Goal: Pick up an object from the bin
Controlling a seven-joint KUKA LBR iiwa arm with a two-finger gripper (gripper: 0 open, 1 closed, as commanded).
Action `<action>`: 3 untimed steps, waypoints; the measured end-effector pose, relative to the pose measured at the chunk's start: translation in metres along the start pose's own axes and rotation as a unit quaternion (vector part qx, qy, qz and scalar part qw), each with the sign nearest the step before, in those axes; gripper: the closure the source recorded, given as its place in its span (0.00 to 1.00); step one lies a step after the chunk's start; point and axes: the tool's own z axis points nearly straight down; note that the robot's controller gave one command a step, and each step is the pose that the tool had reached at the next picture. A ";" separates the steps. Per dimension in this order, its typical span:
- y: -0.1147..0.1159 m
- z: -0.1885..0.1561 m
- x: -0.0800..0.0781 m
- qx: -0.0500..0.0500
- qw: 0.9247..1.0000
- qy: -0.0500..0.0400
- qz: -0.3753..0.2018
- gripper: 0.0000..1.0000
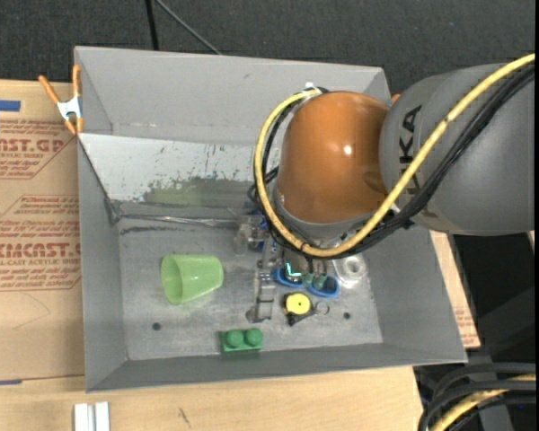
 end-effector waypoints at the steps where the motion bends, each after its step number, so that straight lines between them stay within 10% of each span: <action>1: 0.058 0.076 -0.056 -0.001 1.000 -0.003 0.001 0.00; 2: 0.073 0.149 -0.080 0.000 1.000 -0.002 0.001 0.00; 3: 0.073 0.145 -0.081 -0.001 1.000 -0.004 0.002 1.00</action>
Offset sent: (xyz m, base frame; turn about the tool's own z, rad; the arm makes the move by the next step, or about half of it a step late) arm 0.0559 0.0539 -0.0714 0.0076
